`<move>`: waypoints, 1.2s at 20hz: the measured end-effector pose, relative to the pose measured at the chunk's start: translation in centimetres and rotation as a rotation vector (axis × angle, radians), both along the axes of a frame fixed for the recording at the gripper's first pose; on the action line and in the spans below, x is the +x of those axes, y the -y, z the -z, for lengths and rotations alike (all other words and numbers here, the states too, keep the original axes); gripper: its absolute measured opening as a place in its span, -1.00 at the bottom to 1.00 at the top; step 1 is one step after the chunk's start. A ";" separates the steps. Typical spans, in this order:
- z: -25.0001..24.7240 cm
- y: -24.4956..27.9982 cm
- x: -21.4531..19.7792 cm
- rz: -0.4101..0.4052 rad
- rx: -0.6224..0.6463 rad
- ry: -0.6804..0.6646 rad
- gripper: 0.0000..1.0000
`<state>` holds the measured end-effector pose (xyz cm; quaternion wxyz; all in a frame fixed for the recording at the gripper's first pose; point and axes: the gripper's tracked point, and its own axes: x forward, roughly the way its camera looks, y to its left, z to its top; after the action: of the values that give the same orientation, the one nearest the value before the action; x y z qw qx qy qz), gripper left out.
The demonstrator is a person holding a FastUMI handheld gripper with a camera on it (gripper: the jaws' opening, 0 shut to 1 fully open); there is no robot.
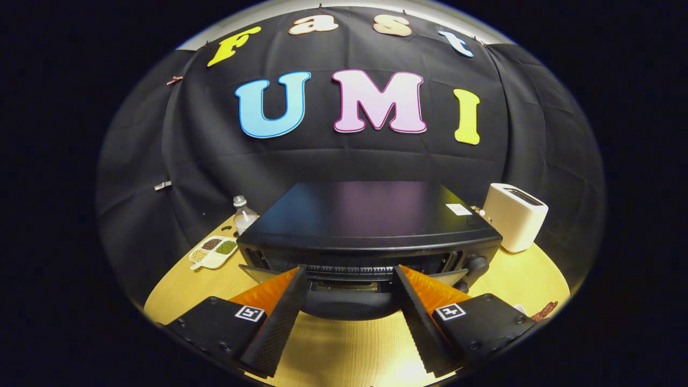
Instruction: Open the toaster oven, put the food inside, and close the toaster oven door.
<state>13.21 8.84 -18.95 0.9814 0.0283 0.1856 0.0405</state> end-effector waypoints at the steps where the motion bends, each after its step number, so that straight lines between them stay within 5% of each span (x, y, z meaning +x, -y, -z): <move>1: 0.2 0.0 -0.7 -0.003 0.000 -0.004 0.97; 14: 8.3 0.2 -9.8 -0.093 -0.096 -0.108 0.94; 19: 13.7 0.5 -11.7 -0.106 -0.067 -0.262 0.96; 24: 9.8 2.1 -11.8 -0.136 -0.105 -0.173 0.96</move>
<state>1.45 6.73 -28.74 0.9568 -0.0322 0.2728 0.0949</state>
